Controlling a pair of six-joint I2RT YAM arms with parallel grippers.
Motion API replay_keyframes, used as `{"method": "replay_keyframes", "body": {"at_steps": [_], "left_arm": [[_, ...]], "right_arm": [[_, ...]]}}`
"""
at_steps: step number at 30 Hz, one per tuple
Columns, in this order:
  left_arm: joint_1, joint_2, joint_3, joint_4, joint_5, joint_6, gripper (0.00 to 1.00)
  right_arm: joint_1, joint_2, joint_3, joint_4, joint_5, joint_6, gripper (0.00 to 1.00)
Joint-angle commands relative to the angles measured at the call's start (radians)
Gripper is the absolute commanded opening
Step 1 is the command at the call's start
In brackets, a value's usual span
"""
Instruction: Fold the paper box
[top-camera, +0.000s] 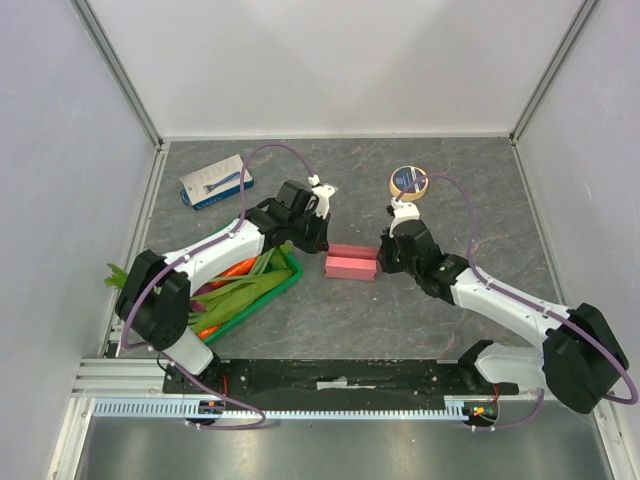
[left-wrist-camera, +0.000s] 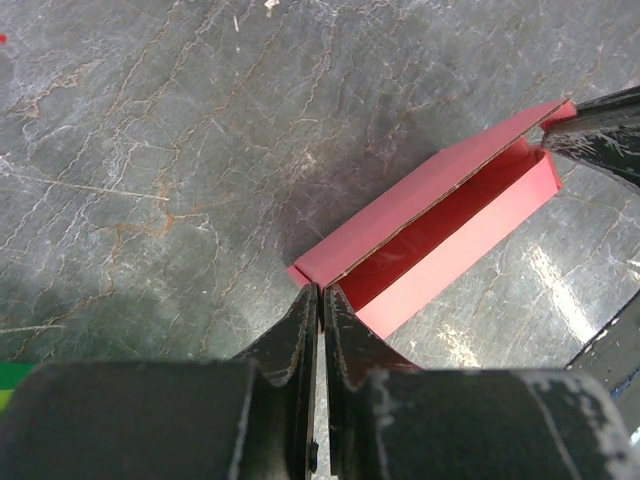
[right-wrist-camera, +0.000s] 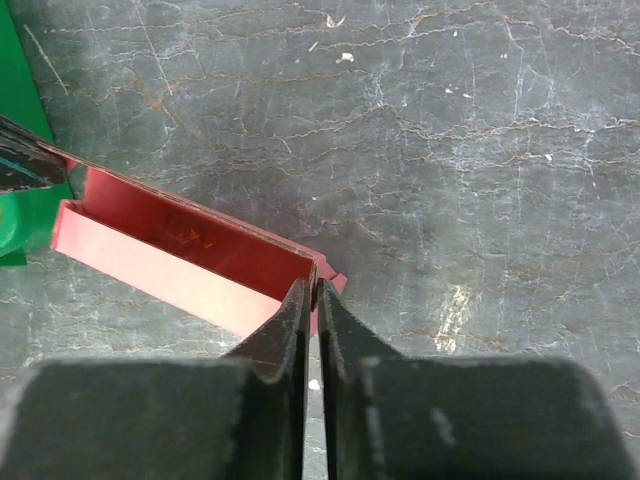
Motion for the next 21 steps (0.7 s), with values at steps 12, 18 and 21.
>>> {"method": "replay_keyframes", "body": {"at_steps": [12, 18, 21], "left_arm": [[-0.015, -0.044, -0.025, 0.034, 0.005, -0.076, 0.09], [-0.018, -0.053, -0.044, 0.037, 0.021, -0.093, 0.09], [-0.022, -0.056, -0.044, 0.037, 0.015, -0.093, 0.09]], "right_arm": [[-0.05, -0.119, 0.068, -0.125, -0.069, -0.03, 0.7], [-0.052, -0.12, -0.026, -0.047, -0.18, 0.048, 0.74], [-0.052, -0.099, -0.07, 0.028, -0.201, 0.162, 0.71]]}}
